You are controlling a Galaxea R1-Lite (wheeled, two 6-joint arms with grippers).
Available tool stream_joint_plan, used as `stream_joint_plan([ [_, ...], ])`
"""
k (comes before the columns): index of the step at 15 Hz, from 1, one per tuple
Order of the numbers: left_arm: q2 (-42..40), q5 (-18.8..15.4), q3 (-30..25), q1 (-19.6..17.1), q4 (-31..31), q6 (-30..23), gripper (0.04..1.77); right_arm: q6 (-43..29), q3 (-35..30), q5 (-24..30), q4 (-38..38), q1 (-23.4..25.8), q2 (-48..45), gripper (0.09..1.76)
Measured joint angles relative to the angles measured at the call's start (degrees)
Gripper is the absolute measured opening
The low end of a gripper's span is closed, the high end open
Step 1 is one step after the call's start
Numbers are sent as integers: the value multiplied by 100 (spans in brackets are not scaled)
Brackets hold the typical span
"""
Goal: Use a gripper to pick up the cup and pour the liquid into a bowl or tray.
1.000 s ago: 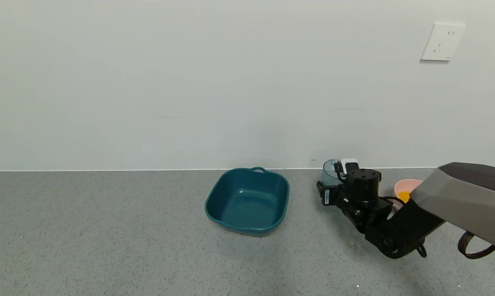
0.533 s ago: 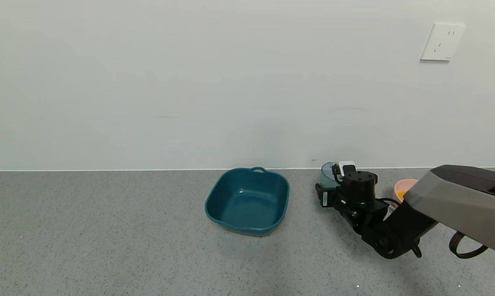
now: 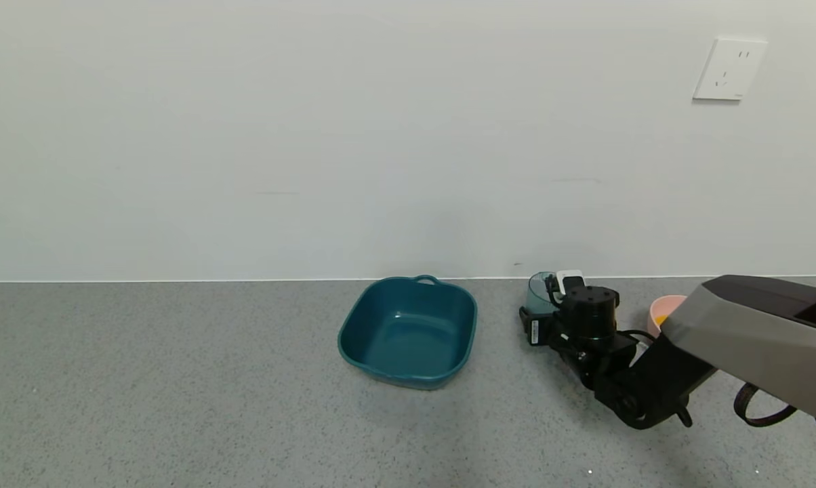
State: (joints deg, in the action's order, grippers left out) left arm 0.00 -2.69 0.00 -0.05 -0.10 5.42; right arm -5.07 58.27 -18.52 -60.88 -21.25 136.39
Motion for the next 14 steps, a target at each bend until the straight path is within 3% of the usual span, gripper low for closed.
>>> stream_joint_plan([
  [8,0,0,0,5,0,0,172,1,0,0,2,0,35,135],
  [14,0,0,0,5,0,0,172,0,-26,5,18,0,38,154],
])
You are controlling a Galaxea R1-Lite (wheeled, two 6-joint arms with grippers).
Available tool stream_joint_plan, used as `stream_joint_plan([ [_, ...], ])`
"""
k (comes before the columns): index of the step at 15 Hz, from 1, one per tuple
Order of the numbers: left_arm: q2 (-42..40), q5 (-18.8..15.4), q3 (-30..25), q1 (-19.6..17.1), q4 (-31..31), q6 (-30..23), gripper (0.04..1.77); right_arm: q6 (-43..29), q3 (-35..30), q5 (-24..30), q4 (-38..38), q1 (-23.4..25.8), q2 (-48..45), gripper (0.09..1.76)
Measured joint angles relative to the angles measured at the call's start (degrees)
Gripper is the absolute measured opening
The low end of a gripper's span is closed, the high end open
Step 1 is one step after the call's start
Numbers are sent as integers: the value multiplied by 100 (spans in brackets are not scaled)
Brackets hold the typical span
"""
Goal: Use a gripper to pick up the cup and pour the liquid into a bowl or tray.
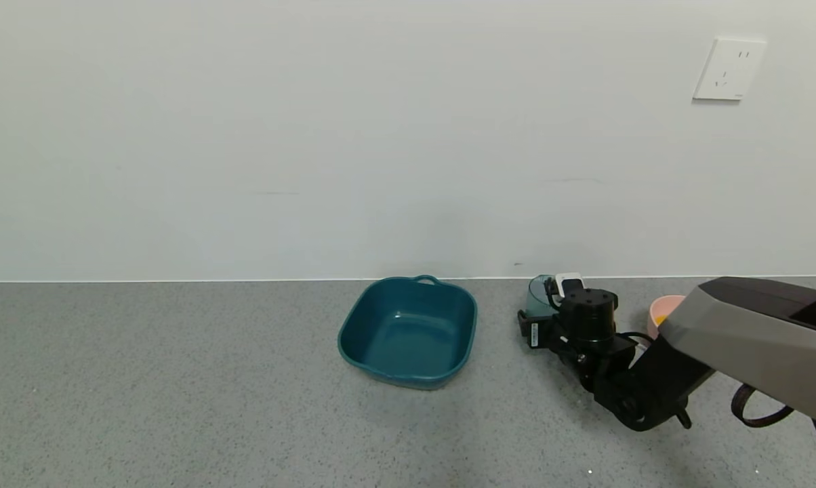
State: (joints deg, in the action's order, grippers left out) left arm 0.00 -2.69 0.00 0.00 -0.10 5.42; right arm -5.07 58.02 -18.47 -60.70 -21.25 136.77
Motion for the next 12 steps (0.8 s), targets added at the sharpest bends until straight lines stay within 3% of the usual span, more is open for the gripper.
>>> stream_joint_plan([
  [6,0,2,0,-2,0,0,172,0,-193,34,213,30,-162,163],
  [12,0,2,0,-2,0,0,172,0,-1036,566,1046,52,-1231,167],
])
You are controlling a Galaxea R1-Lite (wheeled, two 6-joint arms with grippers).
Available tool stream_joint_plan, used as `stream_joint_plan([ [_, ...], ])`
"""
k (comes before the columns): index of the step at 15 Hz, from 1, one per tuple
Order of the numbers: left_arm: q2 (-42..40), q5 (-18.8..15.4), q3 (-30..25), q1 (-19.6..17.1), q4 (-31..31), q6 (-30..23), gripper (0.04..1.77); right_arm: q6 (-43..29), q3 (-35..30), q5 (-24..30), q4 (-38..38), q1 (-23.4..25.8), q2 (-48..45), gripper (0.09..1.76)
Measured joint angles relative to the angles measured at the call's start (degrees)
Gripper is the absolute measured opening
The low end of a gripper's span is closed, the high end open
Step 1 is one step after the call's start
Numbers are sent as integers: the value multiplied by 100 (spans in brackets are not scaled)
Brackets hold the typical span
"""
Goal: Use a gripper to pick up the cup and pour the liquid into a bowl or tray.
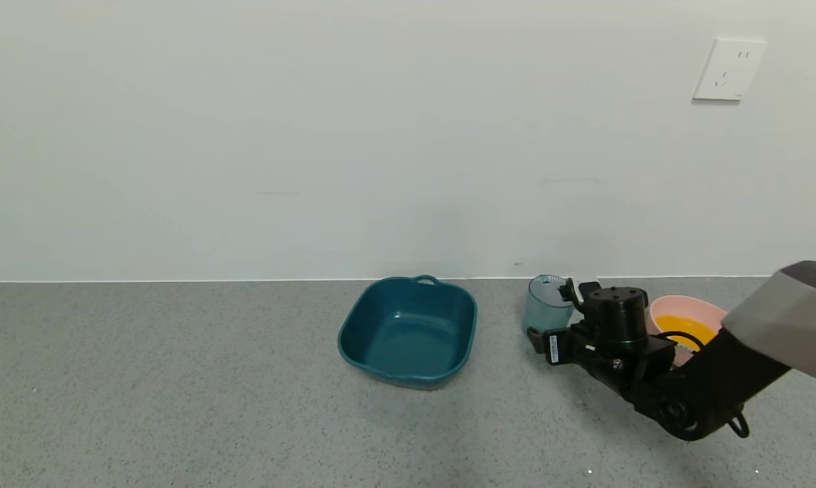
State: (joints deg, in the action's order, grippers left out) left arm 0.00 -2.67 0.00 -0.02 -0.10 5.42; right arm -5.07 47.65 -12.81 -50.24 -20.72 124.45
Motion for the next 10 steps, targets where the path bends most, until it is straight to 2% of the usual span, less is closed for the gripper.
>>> stream_joint_plan([
  [5,0,-2,0,2,2,0,172,12,-621,146,1006,-79,-1484,169],
  [10,0,-2,0,0,0,2,172,20,-892,306,2794,-210,-3499,170],
])
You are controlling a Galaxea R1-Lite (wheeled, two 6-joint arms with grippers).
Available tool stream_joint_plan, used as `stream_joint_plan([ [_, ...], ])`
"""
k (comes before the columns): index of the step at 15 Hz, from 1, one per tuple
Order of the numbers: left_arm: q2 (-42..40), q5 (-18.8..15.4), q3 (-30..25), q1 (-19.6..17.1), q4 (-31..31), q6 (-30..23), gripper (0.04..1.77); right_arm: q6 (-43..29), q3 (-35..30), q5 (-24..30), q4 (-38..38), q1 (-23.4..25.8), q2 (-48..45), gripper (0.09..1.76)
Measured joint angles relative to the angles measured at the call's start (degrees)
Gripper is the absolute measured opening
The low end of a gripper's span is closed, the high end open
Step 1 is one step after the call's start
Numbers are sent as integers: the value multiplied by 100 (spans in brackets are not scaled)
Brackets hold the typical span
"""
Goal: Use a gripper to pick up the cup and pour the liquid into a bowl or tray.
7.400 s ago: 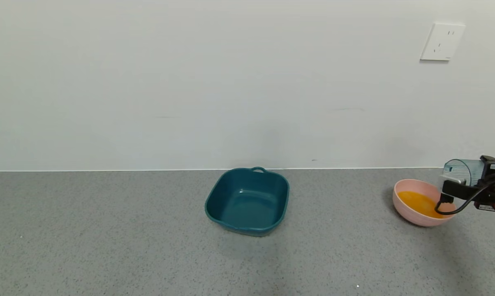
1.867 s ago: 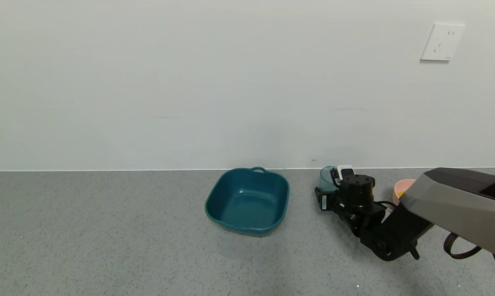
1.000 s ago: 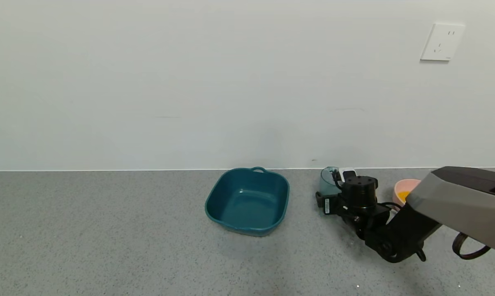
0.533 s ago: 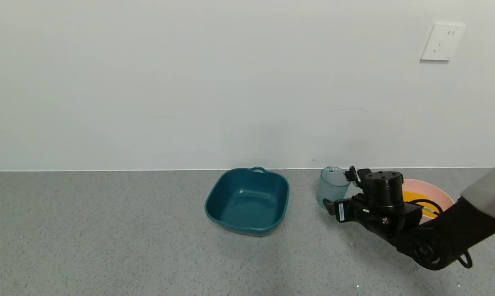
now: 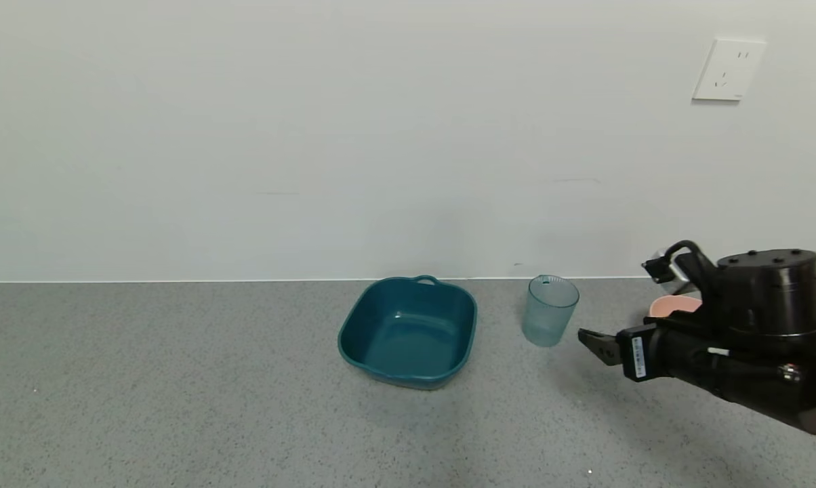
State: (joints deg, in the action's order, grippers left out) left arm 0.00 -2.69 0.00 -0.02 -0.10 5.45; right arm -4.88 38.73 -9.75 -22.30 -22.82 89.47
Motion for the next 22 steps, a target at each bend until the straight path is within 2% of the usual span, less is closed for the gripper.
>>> stream_joint_plan([
  [5,0,0,0,0,0,-2,172,6,-72,20,1794,-143,-2219,170],
  [14,0,0,0,2,0,0,172,245,-72,-6,4129,-300,-5556,170],
  [17,0,0,0,0,0,-2,172,301,10,-135,4877,152,-6433,170],
  [20,0,0,0,2,0,-2,172,395,99,-157,5104,1045,-6996,170],
  [22,0,0,0,2,0,-2,172,394,151,-385,5161,1329,-7216,170],
])
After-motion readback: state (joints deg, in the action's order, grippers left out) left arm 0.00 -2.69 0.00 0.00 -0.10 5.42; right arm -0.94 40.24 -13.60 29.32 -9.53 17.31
